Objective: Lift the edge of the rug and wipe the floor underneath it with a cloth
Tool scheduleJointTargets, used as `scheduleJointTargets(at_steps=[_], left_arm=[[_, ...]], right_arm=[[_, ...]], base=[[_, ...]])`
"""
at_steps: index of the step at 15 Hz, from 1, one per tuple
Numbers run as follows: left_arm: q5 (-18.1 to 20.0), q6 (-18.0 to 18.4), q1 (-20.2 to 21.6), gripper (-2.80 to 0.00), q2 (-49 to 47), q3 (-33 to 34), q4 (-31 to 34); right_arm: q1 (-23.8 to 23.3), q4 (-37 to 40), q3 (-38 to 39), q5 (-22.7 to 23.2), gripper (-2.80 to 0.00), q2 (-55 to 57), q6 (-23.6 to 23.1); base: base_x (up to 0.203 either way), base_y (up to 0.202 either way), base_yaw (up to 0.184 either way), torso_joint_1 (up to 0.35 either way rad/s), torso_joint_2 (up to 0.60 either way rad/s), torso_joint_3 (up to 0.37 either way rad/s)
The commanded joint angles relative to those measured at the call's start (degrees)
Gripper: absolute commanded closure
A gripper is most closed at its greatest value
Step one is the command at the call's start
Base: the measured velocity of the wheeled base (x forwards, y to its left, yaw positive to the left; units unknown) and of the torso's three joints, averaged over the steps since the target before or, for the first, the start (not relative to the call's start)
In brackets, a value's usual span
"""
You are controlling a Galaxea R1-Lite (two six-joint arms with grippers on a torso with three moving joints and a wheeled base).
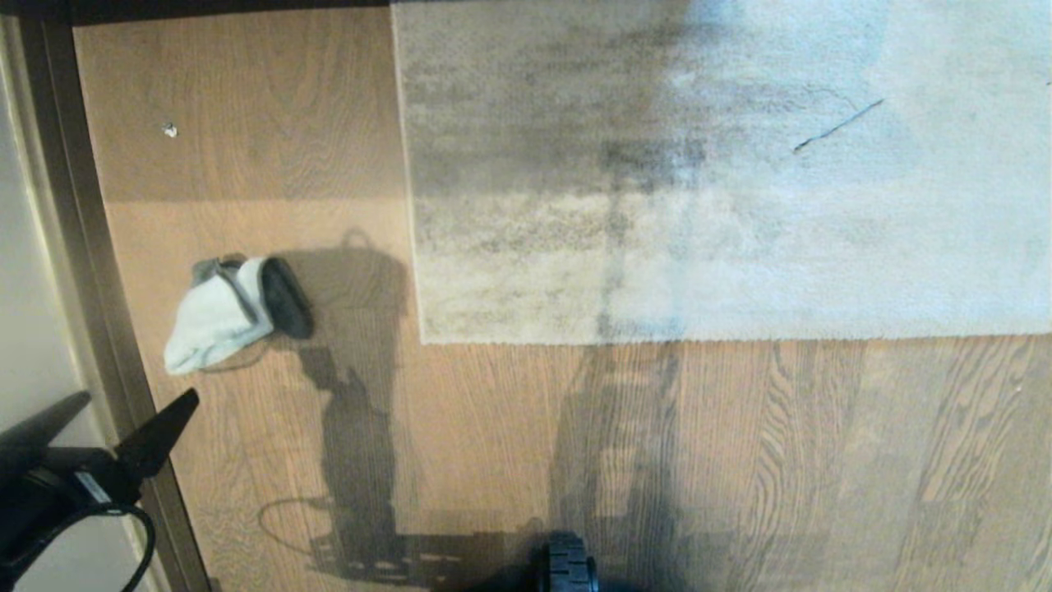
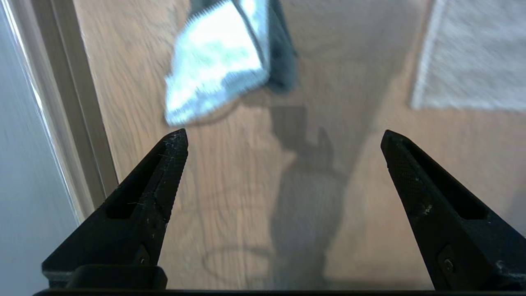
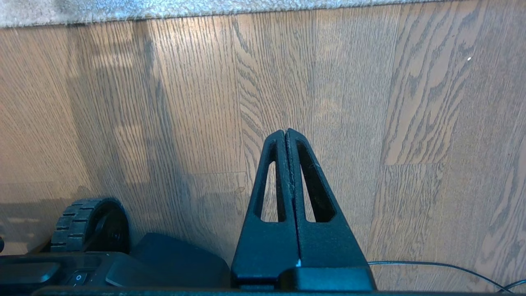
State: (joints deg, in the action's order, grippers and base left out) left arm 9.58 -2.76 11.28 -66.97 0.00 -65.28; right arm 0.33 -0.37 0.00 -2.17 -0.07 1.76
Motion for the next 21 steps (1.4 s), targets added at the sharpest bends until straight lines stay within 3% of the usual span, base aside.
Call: scheduleJointTargets(at_steps=[1,8,12,13,17,21], left_arm=[[0.1,0.0,-1.3,-2.80,12.8,-0.1,9.7],[1.2,0.0,-3.3,-2.80,38.2,-2.7,41.9],[1.6,0.0,-3.4,-2.80,45.2,-3.0,50.2],[1.6,0.0,-3.4,0.00,46.3,-2.9,51.3],[1.3,0.0,-3.4,0.00,51.2,-2.9,55.8],[1.3,0.0,-3.3,0.00,51.2,-2.3,56.2]], right_arm=[[0.0,0.0,0.0,0.0,0.00,0.1,0.0],[0.0,0.6,0.0,0.0,0.00,0.1,0.0],[0.0,0.0,0.0,0.0,0.00,0.1,0.0],[0.0,0.0,0.0,0.0,0.00,0.1,0.0],[0.0,0.0,0.0,0.0,0.00,0.1,0.0],[0.0,0.0,0.0,0.0,0.00,0.1,0.0]], base=[[0.000,0.000,0.000,0.000,0.00,0.000],[0.000,0.000,0.000,0.000,0.00,0.000],[0.000,0.000,0.000,0.000,0.00,0.000],[0.000,0.000,0.000,0.000,0.00,0.000],[0.000,0.000,0.000,0.000,0.00,0.000],[0.000,0.000,0.000,0.000,0.00,0.000]])
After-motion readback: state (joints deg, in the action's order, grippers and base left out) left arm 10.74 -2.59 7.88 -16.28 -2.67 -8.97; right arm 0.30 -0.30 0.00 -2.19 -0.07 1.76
